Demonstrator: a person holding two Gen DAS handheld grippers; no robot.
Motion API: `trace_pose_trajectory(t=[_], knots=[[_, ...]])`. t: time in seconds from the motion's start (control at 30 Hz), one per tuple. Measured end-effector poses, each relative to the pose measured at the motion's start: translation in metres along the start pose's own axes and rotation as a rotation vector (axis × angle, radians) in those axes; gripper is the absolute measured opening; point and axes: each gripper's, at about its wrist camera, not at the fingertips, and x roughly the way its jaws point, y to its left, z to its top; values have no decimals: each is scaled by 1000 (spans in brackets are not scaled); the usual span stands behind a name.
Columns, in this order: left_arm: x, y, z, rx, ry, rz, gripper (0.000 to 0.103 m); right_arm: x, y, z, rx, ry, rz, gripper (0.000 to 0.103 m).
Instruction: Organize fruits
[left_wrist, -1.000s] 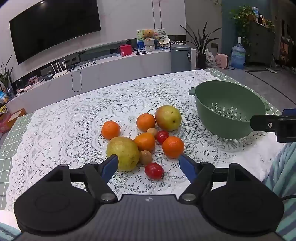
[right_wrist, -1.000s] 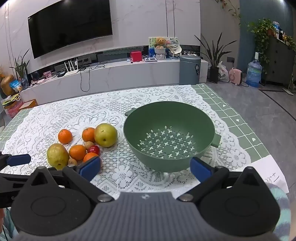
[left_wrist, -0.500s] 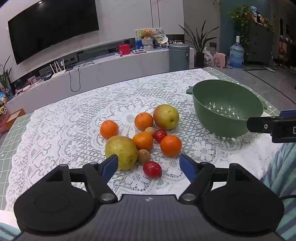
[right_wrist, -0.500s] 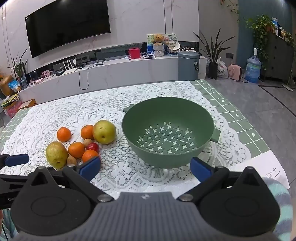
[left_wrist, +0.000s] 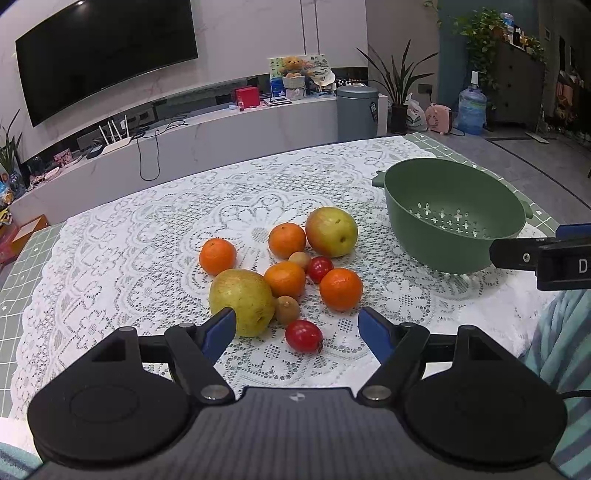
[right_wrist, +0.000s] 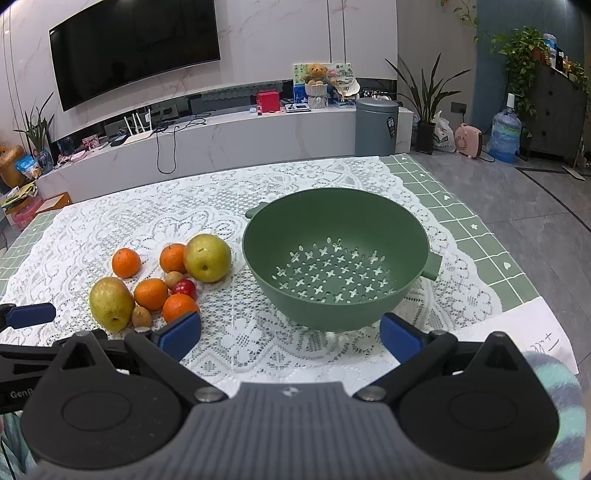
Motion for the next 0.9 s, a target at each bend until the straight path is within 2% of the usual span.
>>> trace_pose_trajectory(t=[0.9], knots=[[0,1,-1,-3,11,-2,88,1,0,-1,-2,9,-2,99]])
